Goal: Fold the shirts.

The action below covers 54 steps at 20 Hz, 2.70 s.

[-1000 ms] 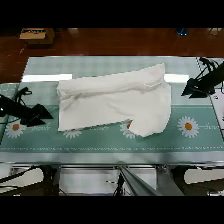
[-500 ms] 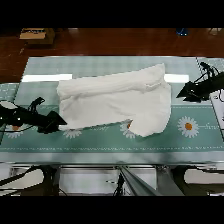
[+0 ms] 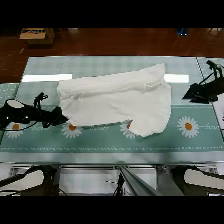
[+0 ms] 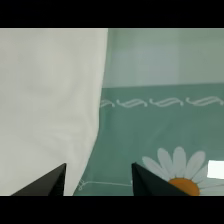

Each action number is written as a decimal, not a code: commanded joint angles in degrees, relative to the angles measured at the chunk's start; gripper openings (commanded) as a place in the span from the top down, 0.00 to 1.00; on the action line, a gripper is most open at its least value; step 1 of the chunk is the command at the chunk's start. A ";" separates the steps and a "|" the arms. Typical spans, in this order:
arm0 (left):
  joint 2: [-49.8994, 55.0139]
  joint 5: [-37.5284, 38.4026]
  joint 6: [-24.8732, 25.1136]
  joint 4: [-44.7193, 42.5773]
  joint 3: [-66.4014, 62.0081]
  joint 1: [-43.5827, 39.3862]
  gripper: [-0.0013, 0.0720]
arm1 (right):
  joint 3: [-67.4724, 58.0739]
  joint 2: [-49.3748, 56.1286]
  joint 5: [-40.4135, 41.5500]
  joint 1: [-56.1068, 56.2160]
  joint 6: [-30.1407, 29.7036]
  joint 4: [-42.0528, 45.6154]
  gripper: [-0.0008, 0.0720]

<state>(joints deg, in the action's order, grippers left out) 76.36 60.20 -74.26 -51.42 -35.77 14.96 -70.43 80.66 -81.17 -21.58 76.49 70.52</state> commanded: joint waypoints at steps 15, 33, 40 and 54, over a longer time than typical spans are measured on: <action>-0.76 1.79 3.80 0.48 -0.24 -0.22 0.95 | 24.81 -0.55 23.39 9.70 1.42 -9.94 0.77; 10.51 -13.73 7.17 12.70 -28.00 -4.87 0.95 | -8.90 14.25 51.23 18.67 2.34 -15.63 0.93; 15.80 -23.30 7.19 12.90 -30.08 -4.85 0.77 | -8.87 20.26 56.57 19.06 2.29 -16.02 0.93; 15.39 -9.51 7.17 13.35 -30.08 -3.19 0.23 | -8.90 19.39 39.85 5.66 3.58 -12.33 0.17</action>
<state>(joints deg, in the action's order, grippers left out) 91.81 46.76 -67.07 -38.54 -65.80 11.62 -79.29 98.10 -33.17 -11.90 82.74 64.51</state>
